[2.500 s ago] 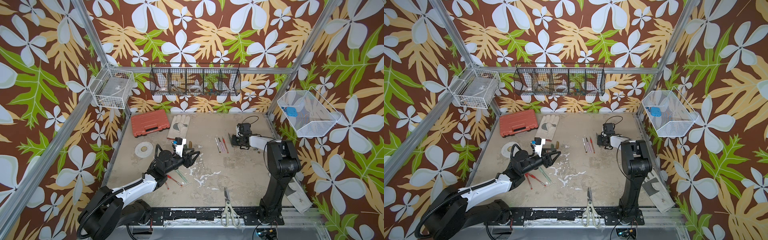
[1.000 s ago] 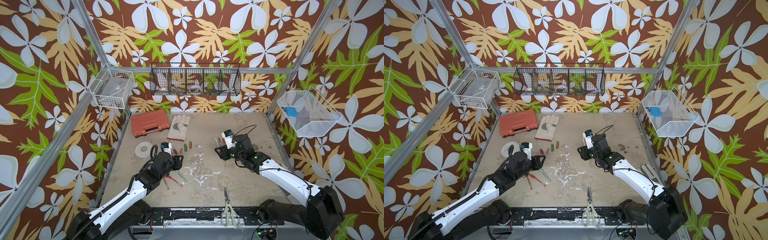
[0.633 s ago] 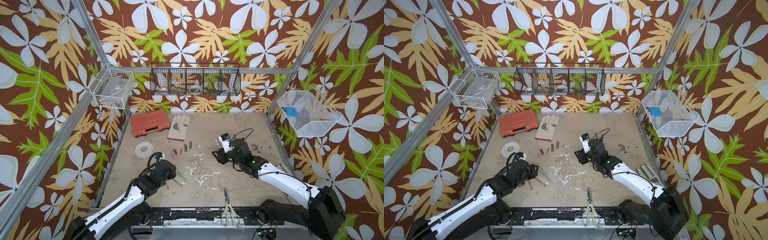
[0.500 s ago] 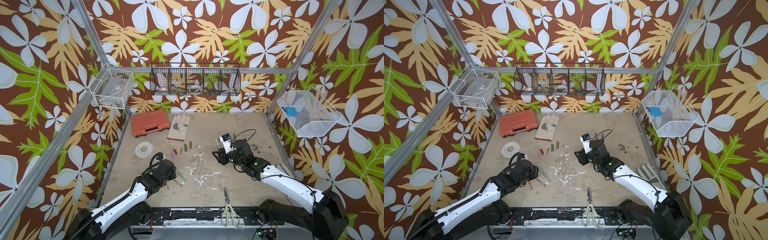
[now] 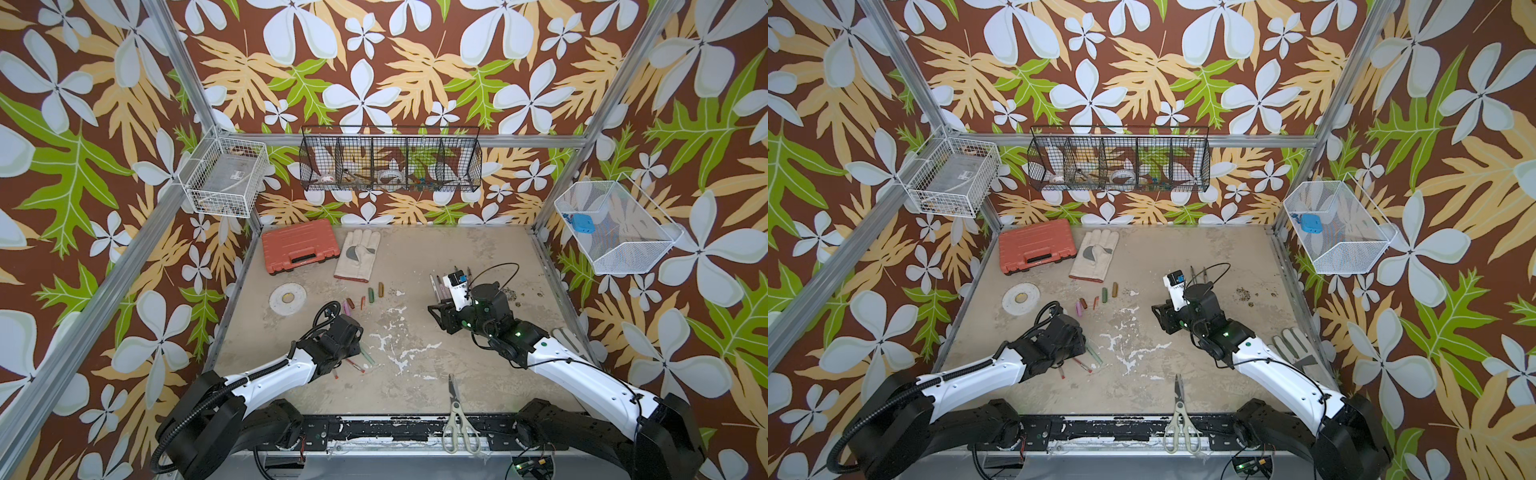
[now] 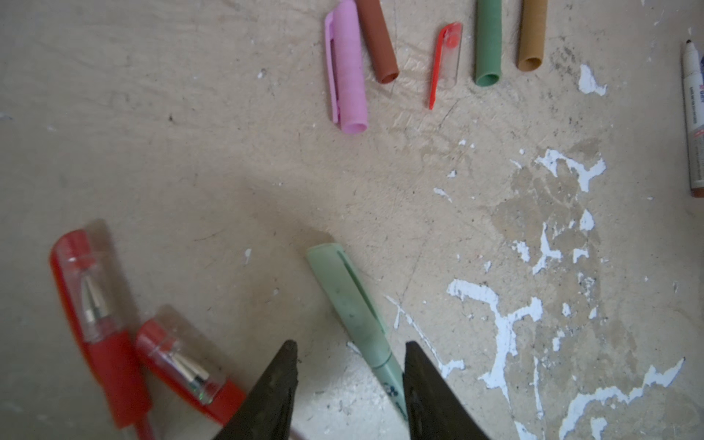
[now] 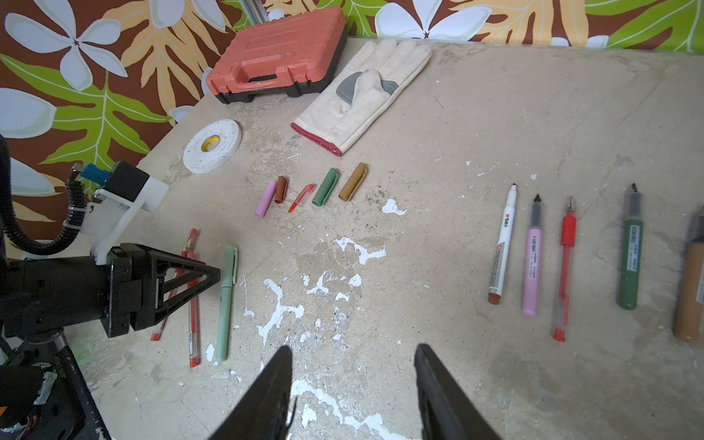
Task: Remove pen caps from pens
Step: Rotate the pen at the center of the table.
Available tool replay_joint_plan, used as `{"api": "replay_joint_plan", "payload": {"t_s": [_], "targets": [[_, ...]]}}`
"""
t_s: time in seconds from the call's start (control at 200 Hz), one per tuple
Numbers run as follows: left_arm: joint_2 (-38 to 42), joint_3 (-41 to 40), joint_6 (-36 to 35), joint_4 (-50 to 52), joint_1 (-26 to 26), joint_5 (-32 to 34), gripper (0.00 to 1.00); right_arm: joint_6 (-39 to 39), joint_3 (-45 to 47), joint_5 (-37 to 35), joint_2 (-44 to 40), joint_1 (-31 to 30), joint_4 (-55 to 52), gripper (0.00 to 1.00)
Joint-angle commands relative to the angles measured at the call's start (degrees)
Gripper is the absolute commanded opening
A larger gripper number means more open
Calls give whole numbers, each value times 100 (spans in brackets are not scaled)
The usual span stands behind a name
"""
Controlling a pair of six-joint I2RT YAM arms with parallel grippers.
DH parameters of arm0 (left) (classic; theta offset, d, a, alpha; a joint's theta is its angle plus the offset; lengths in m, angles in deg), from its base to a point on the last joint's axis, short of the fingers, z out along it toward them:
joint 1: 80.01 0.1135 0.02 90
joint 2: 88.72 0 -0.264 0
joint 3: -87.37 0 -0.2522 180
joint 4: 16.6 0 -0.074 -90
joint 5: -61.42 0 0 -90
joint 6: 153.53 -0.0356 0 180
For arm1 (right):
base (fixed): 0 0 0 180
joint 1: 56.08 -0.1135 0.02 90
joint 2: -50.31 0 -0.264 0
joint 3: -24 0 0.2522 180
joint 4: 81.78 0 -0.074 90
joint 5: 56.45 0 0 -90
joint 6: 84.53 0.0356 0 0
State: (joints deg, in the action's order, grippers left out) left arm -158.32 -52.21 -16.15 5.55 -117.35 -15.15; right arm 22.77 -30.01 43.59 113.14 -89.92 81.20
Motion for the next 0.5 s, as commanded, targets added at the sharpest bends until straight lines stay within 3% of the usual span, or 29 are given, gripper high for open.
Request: {"api": "replay_joint_plan", "payload": {"t_s": [0.0, 0.18, 0.49], "targets": [[-232, 110, -143, -176, -8, -31, 46, -112, -18, -81, 10, -8, 10, 52], [-534, 133, -175, -380, -8, -266, 45, -121, -27, -68, 27, -8, 35, 52], [-1136, 399, -298, -923, -28, -1050, 34, -128, -62, -1, 160, -8, 45, 51]]}}
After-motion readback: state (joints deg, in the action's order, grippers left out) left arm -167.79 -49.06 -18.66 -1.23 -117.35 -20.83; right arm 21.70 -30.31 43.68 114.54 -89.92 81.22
